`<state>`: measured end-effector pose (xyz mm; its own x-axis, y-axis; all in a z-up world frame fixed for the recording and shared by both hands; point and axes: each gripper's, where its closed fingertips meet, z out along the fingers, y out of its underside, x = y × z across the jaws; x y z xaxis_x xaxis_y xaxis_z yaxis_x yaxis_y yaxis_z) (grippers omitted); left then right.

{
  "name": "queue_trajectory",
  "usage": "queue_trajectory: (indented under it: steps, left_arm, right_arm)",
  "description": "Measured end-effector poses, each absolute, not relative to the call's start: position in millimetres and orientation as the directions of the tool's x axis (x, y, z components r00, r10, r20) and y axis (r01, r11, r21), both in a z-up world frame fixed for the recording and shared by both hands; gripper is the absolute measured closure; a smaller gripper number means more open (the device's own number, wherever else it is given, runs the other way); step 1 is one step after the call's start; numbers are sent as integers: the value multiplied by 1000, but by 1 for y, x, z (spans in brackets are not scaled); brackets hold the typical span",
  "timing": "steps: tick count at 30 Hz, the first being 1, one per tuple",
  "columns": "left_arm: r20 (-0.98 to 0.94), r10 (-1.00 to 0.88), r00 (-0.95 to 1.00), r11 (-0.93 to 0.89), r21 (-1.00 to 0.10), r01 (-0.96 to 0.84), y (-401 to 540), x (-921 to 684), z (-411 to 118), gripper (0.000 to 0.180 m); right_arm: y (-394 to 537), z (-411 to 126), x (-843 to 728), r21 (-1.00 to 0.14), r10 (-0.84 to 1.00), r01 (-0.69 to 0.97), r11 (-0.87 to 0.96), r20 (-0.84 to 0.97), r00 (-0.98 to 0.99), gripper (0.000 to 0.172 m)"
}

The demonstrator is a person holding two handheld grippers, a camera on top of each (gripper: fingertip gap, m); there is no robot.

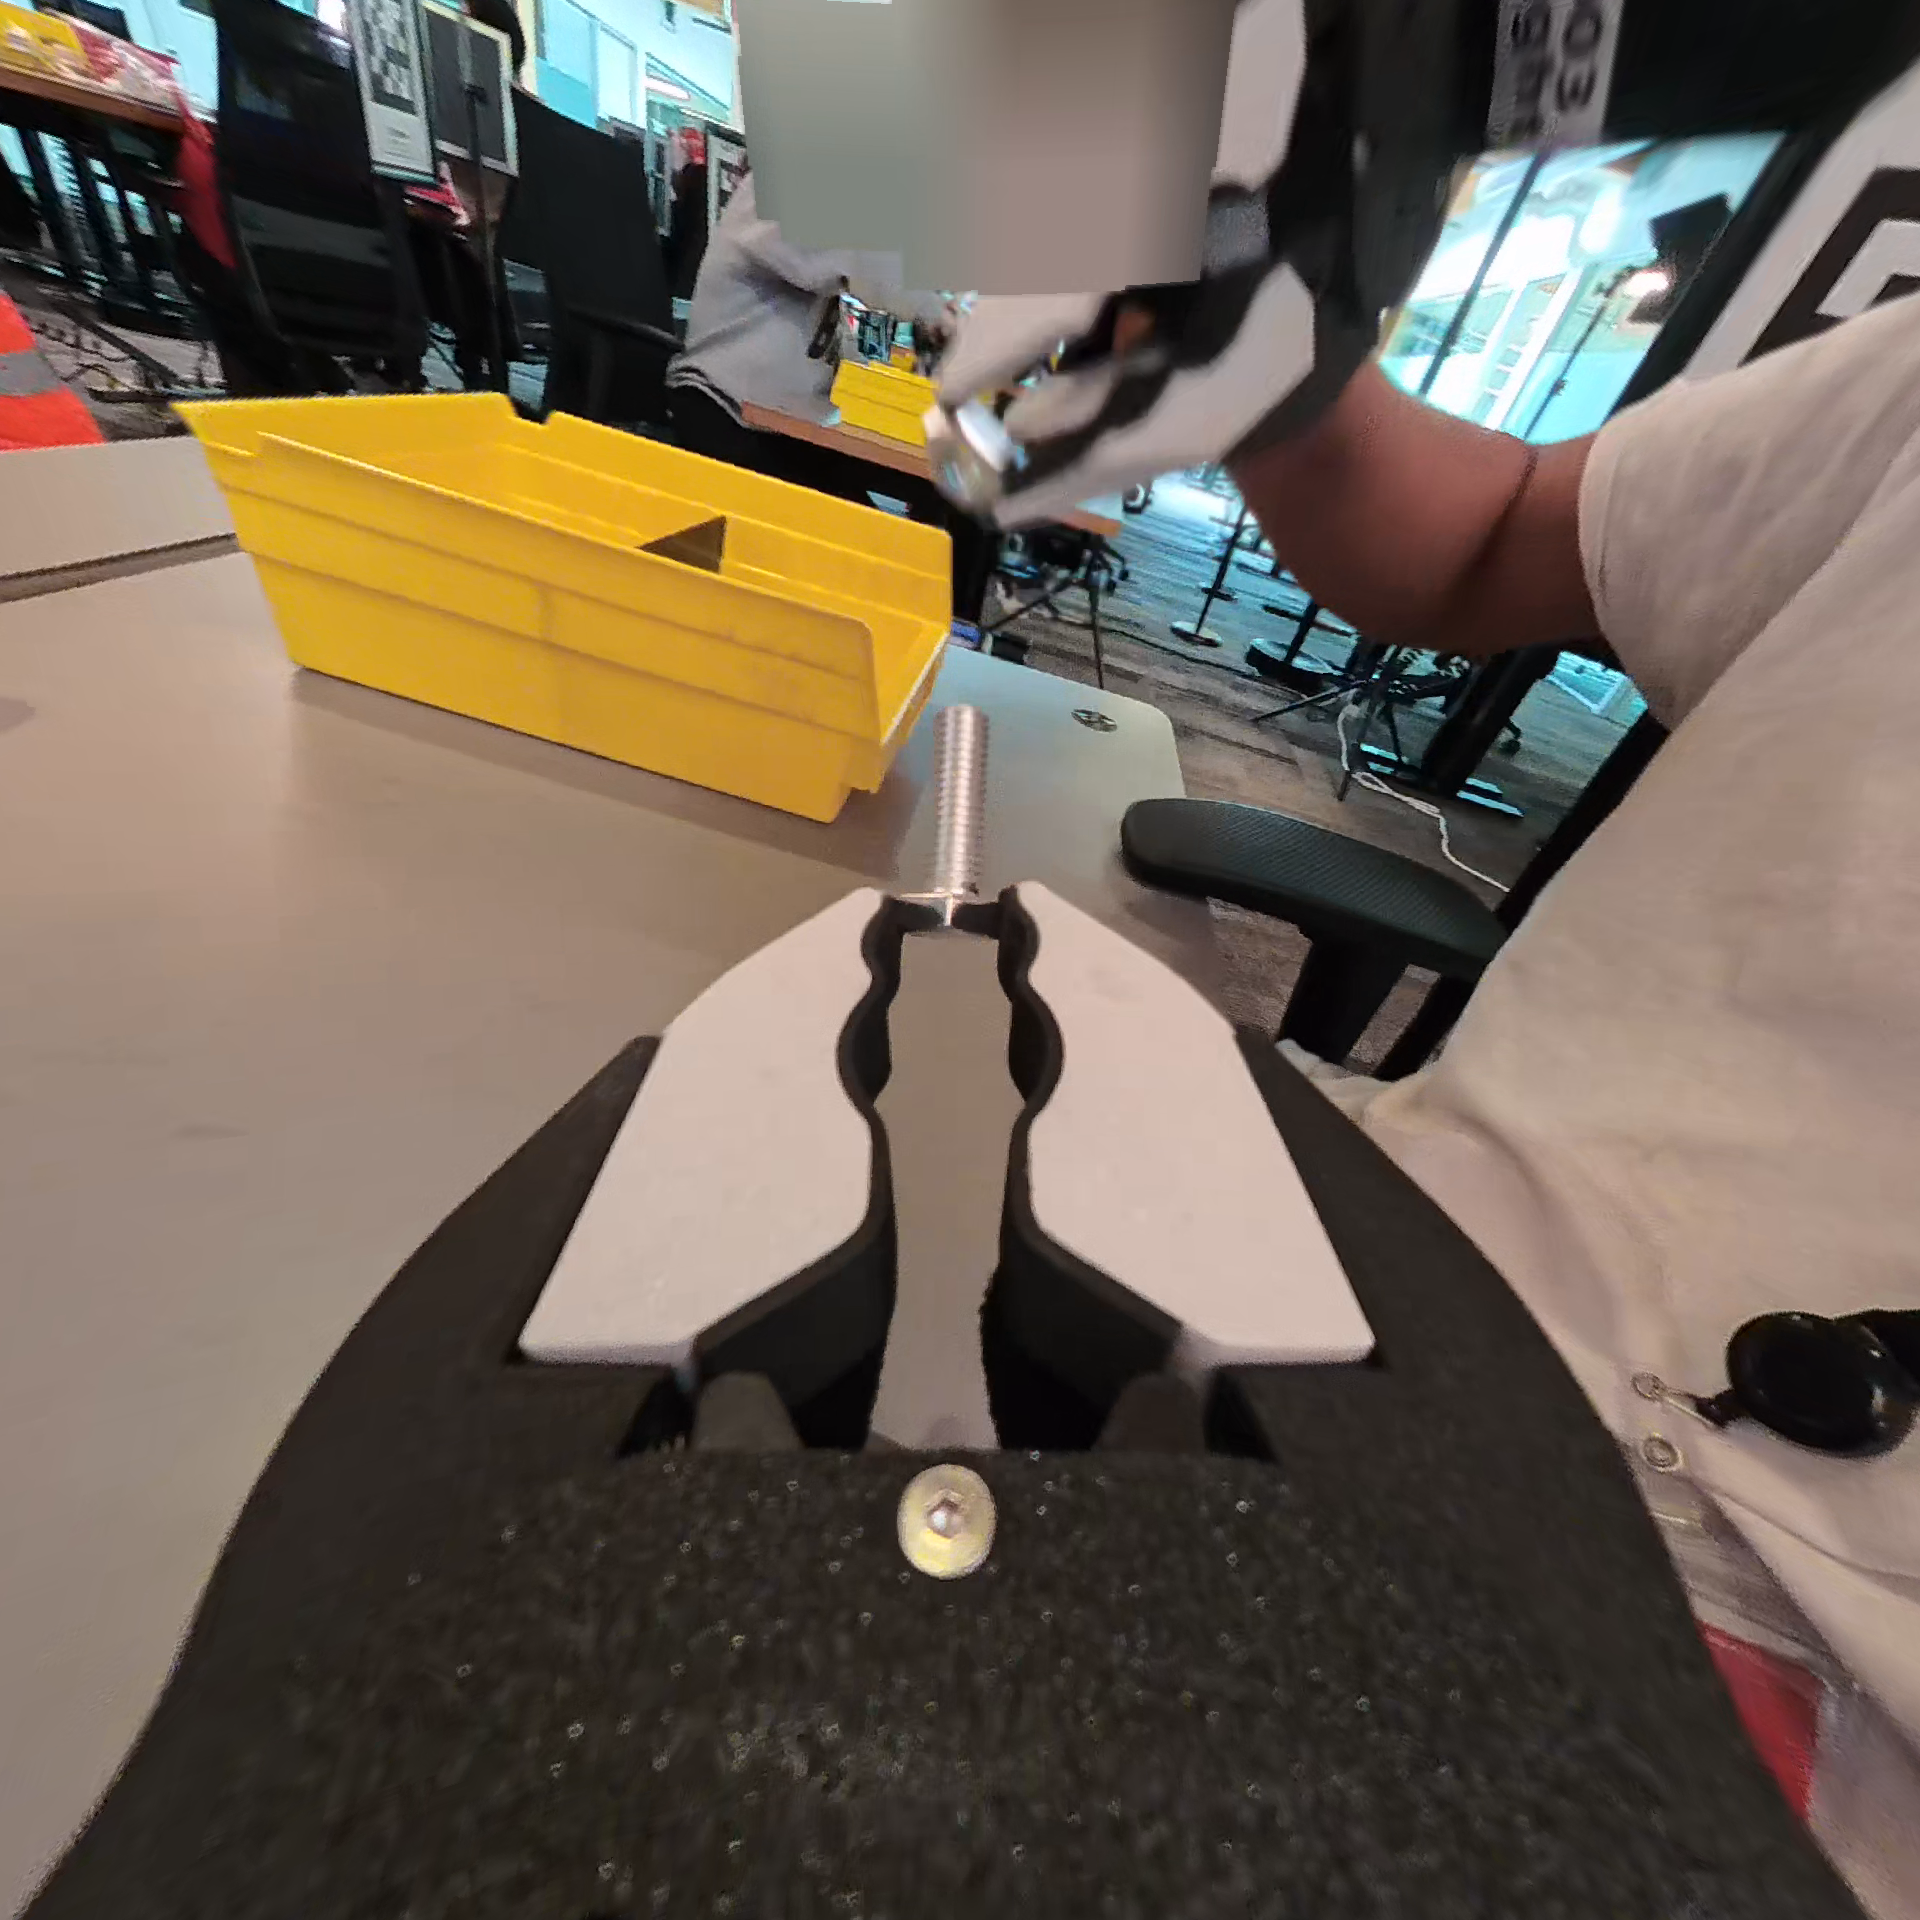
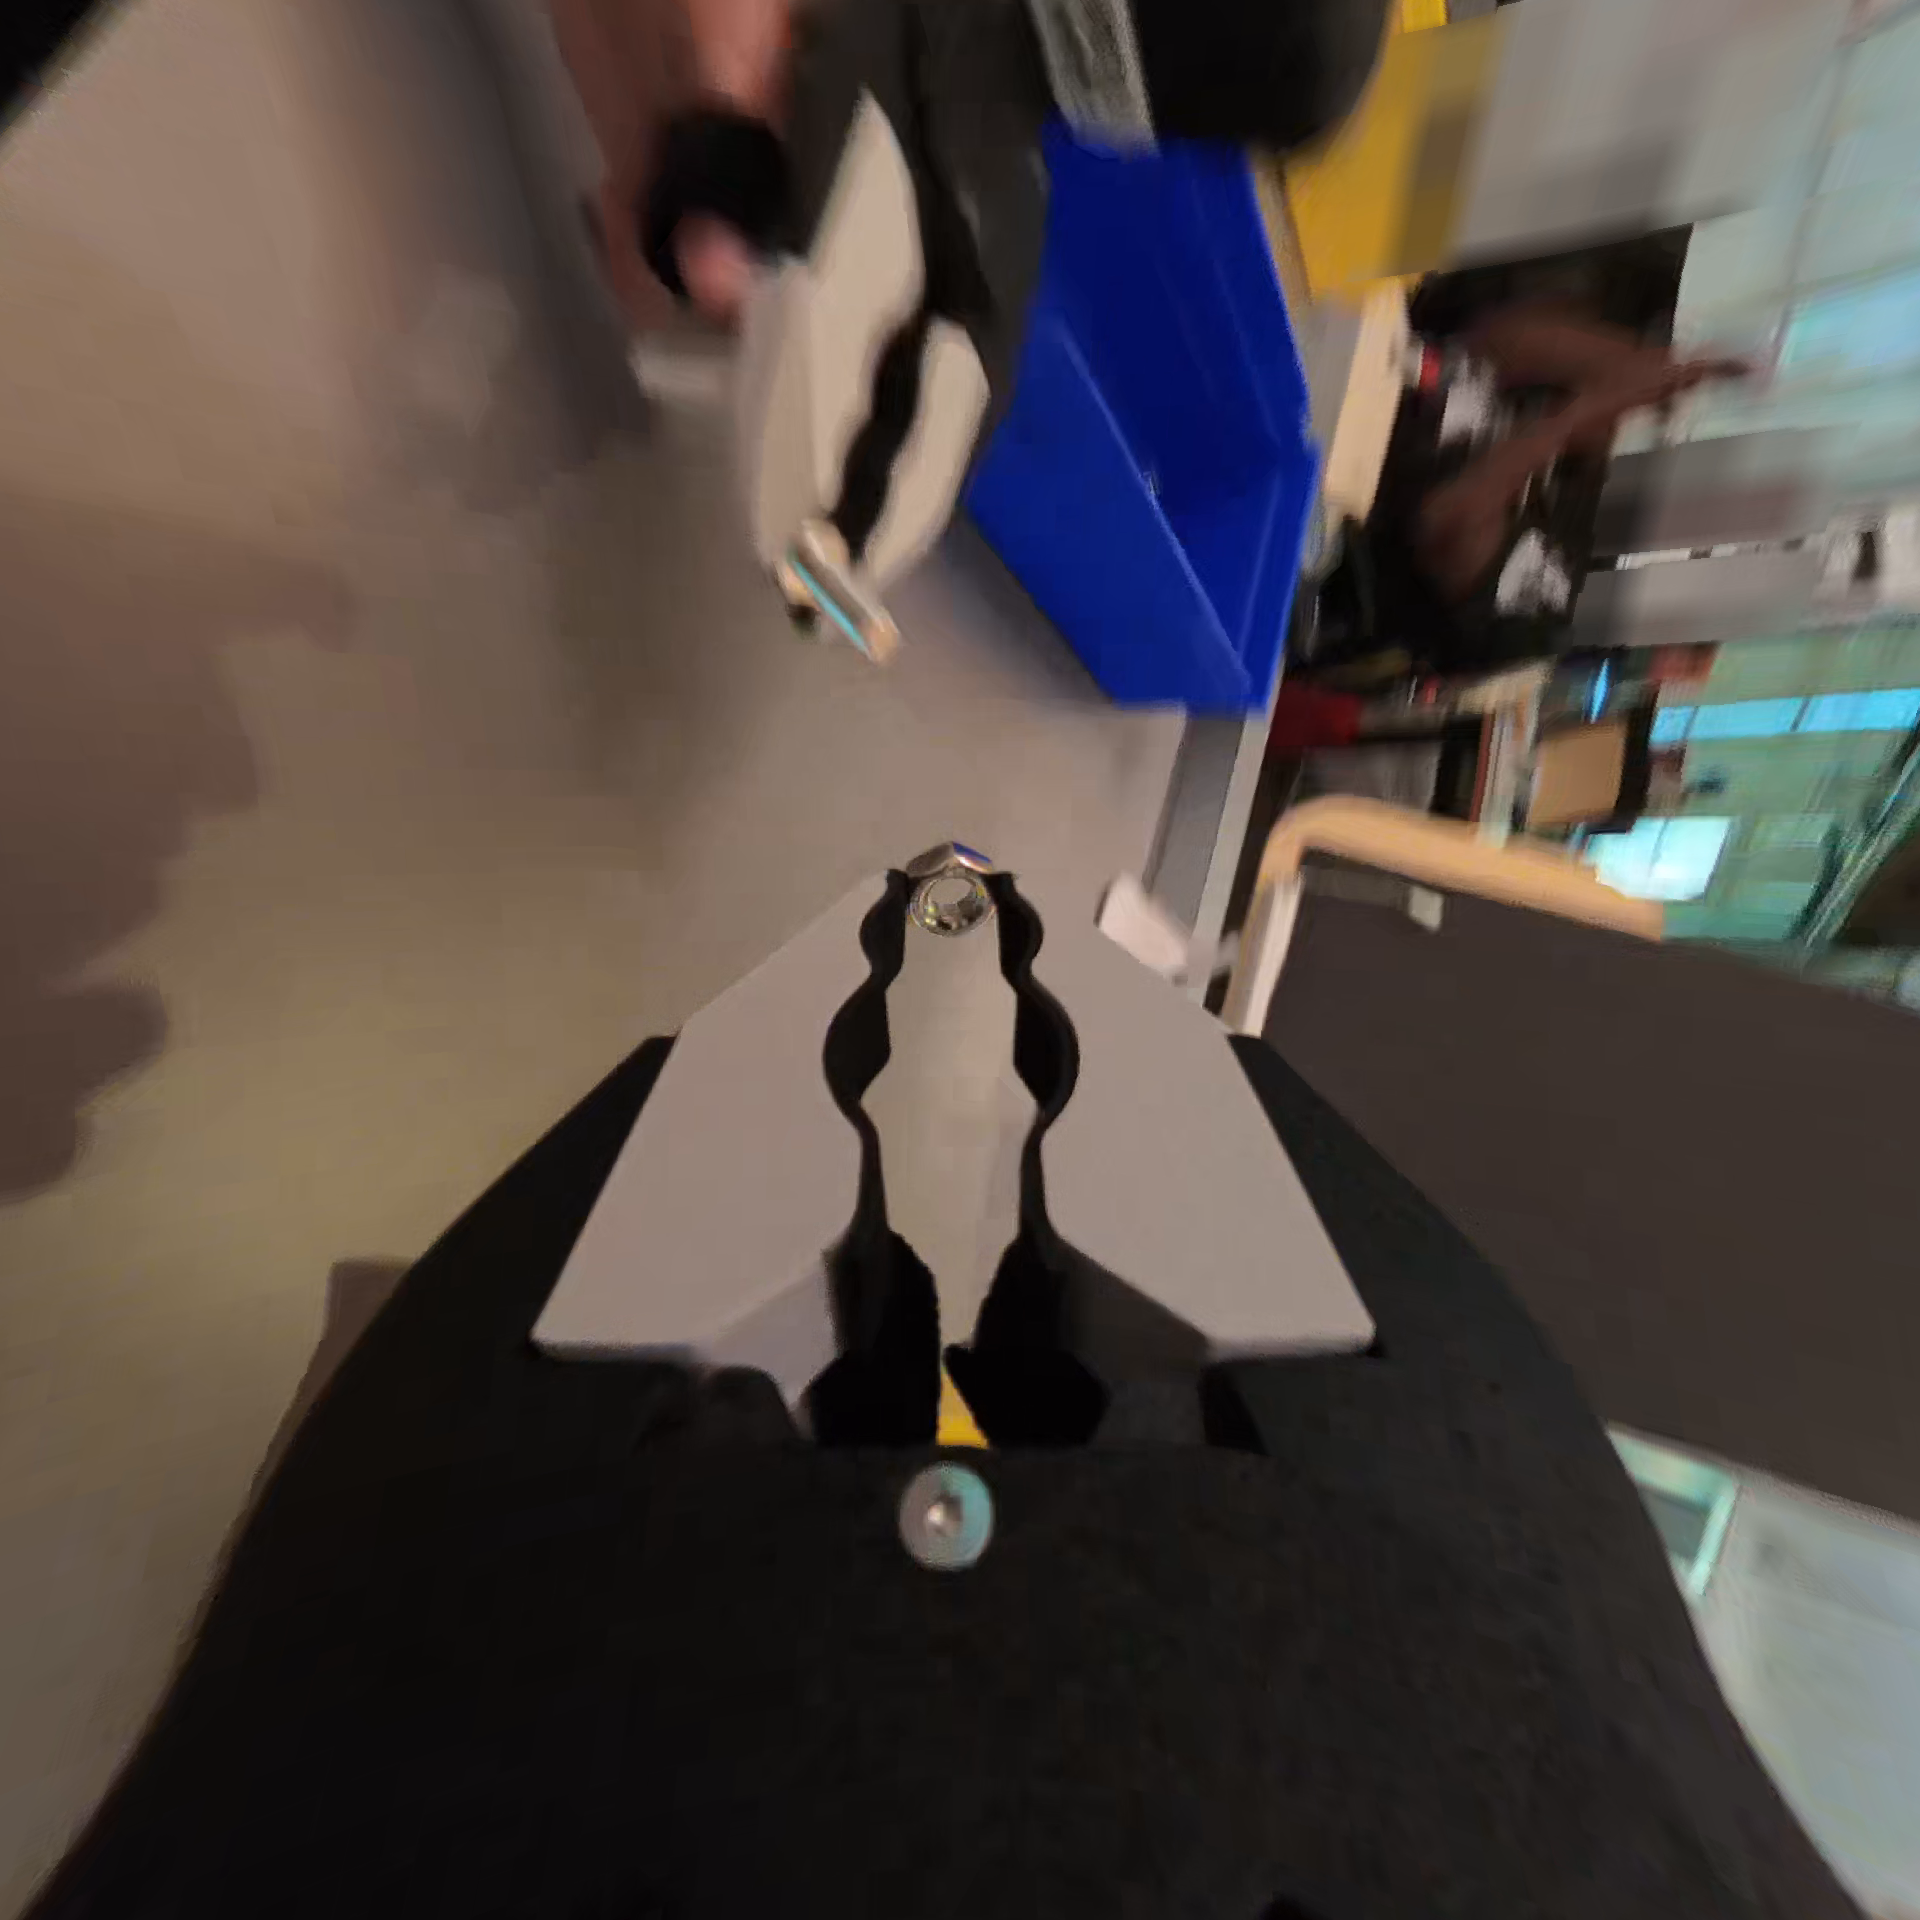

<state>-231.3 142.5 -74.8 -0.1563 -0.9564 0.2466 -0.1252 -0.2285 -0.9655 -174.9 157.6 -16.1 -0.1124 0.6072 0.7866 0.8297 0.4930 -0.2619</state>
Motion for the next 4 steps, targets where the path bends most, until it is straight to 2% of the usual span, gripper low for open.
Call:
queue_trajectory:
  steps: [2, 4]
  left_arm:
    - [242, -962, -125, -228, -967, -116, 148, -234, -74, 163]
    - [233, -967, -101, -222, -968, -114, 151, -234, -75, 163]
  right_arm:
    - [181, 7, -132, -370, 673, 882, 292, 735, 85, 155]
    - [200, 17, -74, -480, 750, 877, -11, 577, 325, 155]
